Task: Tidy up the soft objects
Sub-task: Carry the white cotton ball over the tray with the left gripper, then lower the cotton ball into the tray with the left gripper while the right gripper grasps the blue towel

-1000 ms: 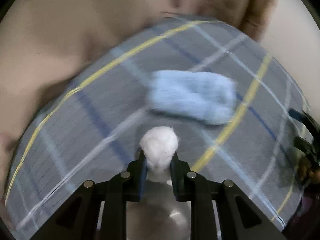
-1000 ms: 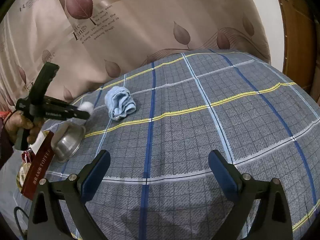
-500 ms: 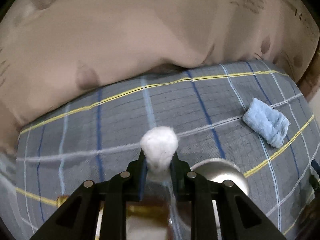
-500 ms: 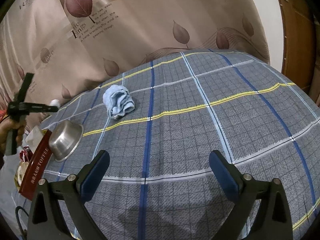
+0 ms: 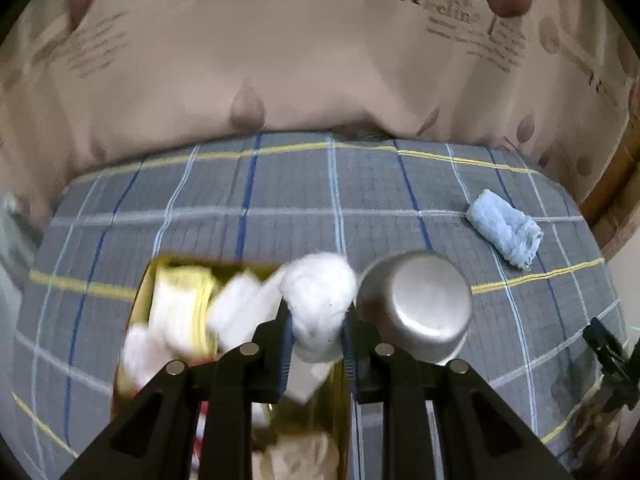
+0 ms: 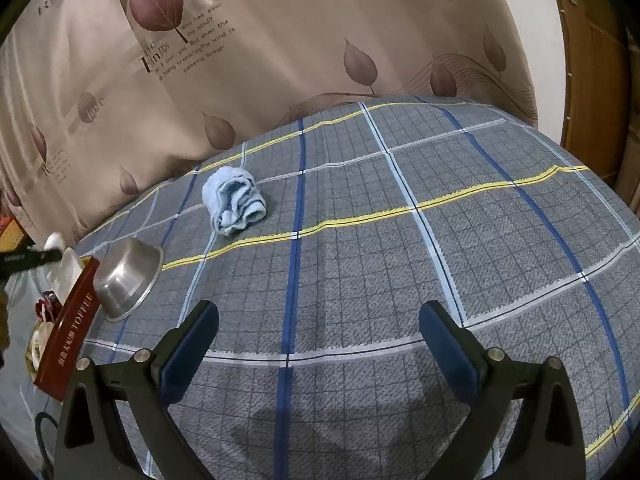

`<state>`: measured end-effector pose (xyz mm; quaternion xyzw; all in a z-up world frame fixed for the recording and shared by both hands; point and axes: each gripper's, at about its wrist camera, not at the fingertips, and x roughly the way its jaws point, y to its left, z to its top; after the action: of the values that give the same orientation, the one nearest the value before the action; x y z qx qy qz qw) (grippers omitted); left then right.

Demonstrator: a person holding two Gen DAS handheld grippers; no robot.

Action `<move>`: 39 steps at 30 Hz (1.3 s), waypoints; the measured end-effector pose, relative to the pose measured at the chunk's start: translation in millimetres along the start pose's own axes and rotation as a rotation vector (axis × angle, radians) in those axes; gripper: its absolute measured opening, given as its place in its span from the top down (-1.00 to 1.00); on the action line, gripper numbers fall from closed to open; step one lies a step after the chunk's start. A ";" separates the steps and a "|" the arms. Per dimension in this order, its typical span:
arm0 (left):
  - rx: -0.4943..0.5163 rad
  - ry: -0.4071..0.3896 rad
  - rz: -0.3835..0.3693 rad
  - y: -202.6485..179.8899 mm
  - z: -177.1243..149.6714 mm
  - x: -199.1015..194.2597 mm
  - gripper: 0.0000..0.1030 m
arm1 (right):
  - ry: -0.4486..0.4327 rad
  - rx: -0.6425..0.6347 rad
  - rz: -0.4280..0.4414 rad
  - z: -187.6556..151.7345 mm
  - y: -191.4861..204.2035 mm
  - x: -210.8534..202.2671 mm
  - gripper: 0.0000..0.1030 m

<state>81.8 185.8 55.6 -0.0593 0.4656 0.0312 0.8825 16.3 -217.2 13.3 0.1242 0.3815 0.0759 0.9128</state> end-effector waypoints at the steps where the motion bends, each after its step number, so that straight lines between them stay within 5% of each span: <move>1: -0.024 0.000 -0.013 3.0 -7.0 -1.2 0.57 | 0.002 -0.001 -0.002 -0.2 0.1 0.3 -0.95; 16: -0.196 -0.120 -0.033 26.1 -81.0 -43.2 0.52 | 0.018 -0.061 0.036 -1.2 9.1 -0.8 -0.95; 21: -0.205 -0.133 -0.032 27.6 -89.0 -47.5 0.52 | 0.071 -0.178 0.055 28.1 32.0 12.3 -0.95; 28: -0.198 -0.155 -0.043 28.3 -88.3 -54.0 0.51 | 0.232 -0.454 0.070 108.4 97.7 66.0 -0.95; 39: -0.186 -0.157 -0.057 28.8 -84.7 -55.0 0.51 | 0.502 -0.707 -0.038 132.0 151.7 170.8 -0.94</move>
<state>-21.7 203.0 51.5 -0.1515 0.3882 0.0538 0.9074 223.2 -54.4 30.3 -0.2255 0.5444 0.2129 0.7794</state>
